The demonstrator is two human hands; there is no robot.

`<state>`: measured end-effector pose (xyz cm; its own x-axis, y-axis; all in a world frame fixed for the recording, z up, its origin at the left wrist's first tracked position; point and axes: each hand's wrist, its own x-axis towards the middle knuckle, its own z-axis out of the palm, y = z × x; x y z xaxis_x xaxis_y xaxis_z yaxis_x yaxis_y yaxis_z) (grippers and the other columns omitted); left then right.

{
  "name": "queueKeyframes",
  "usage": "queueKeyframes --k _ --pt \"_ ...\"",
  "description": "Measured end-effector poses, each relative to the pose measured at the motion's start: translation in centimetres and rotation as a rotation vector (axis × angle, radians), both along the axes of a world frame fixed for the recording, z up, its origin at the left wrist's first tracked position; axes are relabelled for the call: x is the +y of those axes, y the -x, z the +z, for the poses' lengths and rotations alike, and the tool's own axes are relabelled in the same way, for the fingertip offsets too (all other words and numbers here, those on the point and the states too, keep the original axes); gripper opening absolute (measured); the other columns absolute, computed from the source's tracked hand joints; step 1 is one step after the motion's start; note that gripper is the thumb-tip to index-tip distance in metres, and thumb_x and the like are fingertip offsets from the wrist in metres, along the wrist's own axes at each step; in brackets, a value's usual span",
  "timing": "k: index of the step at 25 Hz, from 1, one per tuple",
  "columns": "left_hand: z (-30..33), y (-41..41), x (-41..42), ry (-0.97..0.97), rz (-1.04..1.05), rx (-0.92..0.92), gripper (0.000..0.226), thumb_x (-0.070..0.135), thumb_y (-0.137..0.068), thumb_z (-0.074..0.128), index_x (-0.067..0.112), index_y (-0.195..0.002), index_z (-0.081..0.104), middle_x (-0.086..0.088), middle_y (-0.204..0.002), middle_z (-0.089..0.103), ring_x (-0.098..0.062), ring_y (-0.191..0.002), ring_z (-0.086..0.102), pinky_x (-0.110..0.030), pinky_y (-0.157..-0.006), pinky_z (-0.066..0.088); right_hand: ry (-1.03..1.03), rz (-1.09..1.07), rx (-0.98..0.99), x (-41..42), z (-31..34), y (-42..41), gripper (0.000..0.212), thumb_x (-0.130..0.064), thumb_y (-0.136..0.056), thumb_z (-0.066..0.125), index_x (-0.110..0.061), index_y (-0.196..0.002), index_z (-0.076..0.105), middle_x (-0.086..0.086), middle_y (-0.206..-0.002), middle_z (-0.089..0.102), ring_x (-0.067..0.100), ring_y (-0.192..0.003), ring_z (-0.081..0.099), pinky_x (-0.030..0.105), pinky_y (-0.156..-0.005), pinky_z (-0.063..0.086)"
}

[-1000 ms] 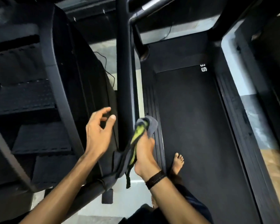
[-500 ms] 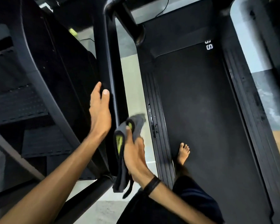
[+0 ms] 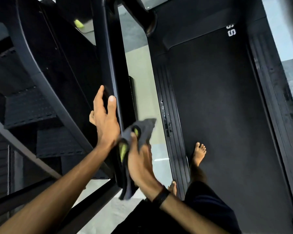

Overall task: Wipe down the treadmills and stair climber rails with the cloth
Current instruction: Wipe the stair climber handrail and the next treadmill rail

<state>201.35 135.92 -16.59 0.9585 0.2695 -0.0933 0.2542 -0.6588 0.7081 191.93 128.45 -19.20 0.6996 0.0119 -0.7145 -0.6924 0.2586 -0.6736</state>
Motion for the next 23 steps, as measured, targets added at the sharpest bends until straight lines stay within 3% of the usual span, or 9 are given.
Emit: queueKeyframes --k 2,5,7,10,12,14,18,20,23 --pt "0.0 0.1 0.2 -0.004 0.0 -0.014 0.056 0.049 -0.101 0.036 0.029 -0.153 0.033 0.009 -0.159 0.034 0.002 -0.142 0.031 -0.047 -0.124 0.012 0.007 0.011 0.028 0.1 0.6 -3.8 0.071 -0.073 -0.094 0.027 -0.018 -0.13 0.054 0.018 -0.129 0.059 0.026 -0.113 0.055 0.039 -0.099 0.042" --pt "0.1 0.1 -0.1 -0.027 -0.016 -0.012 0.054 0.046 -0.103 0.035 0.027 -0.154 0.032 0.008 -0.159 0.035 -0.002 -0.144 0.031 -0.048 -0.124 0.012 -0.215 -0.028 0.16 -2.0 -2.1 -8.3 0.031 -0.036 -0.11 0.028 -0.026 -0.093 0.052 -0.004 -0.099 0.055 0.018 -0.108 0.059 0.019 -0.087 0.043" --pt "0.3 0.3 -0.4 -0.008 -0.017 -0.034 0.053 0.043 -0.105 0.036 0.026 -0.154 0.032 0.007 -0.159 0.035 -0.005 -0.145 0.031 -0.05 -0.124 0.013 -0.286 0.0 0.171 -3.0 -3.7 -5.6 0.027 -0.025 -0.112 0.022 -0.032 -0.098 0.044 -0.011 -0.103 0.048 0.003 -0.098 0.052 0.006 -0.071 0.035" --pt "0.4 0.2 -0.5 -0.026 -0.005 -0.029 0.052 0.041 -0.105 0.037 0.024 -0.154 0.032 0.008 -0.159 0.035 -0.002 -0.143 0.032 -0.05 -0.124 0.014 -0.047 0.173 0.201 -2.2 0.0 -1.2 0.034 -0.031 -0.11 0.028 -0.016 -0.132 0.05 0.005 -0.124 0.06 0.025 -0.118 0.055 0.024 -0.086 0.042" --pt "0.1 0.2 -0.3 -0.026 -0.001 -0.02 0.055 0.043 -0.103 0.037 0.023 -0.154 0.033 0.019 -0.152 0.036 0.014 -0.132 0.034 -0.048 -0.124 0.017 0.111 0.143 0.053 -0.6 1.5 -1.3 0.058 -0.059 -0.103 0.027 -0.014 -0.131 0.051 0.011 -0.117 0.064 0.032 -0.112 0.058 0.038 -0.094 0.046" --pt "-0.1 0.2 -0.2 -0.039 -0.012 -0.028 0.056 0.045 -0.102 0.036 0.024 -0.154 0.033 0.035 -0.14 0.034 0.022 -0.124 0.035 -0.046 -0.123 0.018 0.218 0.108 -0.105 -0.6 0.4 -4.9 0.07 -0.066 -0.098 0.028 -0.008 -0.129 0.054 0.019 -0.121 0.062 0.036 -0.114 0.059 0.046 -0.096 0.048" --pt "0.0 0.2 -0.3 -0.027 -0.004 -0.035 0.053 0.043 -0.104 0.037 0.024 -0.154 0.034 0.03 -0.139 0.038 0.0 -0.136 0.037 -0.048 -0.124 0.018 -0.253 0.075 0.123 -2.4 -4.0 -10.2 0.048 -0.028 -0.111 0.024 -0.001 -0.151 0.035 0.016 -0.156 0.038 0.028 -0.144 0.037 0.029 -0.101 0.035" --pt "0.2 0.2 -0.5 -0.03 0.0 -0.059 0.053 0.042 -0.104 0.038 0.023 -0.153 0.035 0.026 -0.143 0.038 -0.002 -0.138 0.037 -0.049 -0.124 0.017 -0.266 0.065 0.271 -2.4 -4.9 -6.2 0.049 -0.031 -0.111 0.022 -0.008 -0.154 0.03 0.009 -0.16 0.034 0.023 -0.146 0.034 0.027 -0.111 0.03" --pt "0.0 0.1 -0.3 -0.036 0.007 -0.035 0.055 0.045 -0.102 0.038 0.025 -0.153 0.035 0.03 -0.142 0.038 0.002 -0.135 0.038 -0.05 -0.123 0.017 -0.031 0.257 0.254 -1.0 -1.6 -2.7 0.063 -0.061 -0.102 0.025 -0.017 -0.134 0.056 0.014 -0.137 0.058 0.032 -0.126 0.055 0.043 -0.108 0.044"
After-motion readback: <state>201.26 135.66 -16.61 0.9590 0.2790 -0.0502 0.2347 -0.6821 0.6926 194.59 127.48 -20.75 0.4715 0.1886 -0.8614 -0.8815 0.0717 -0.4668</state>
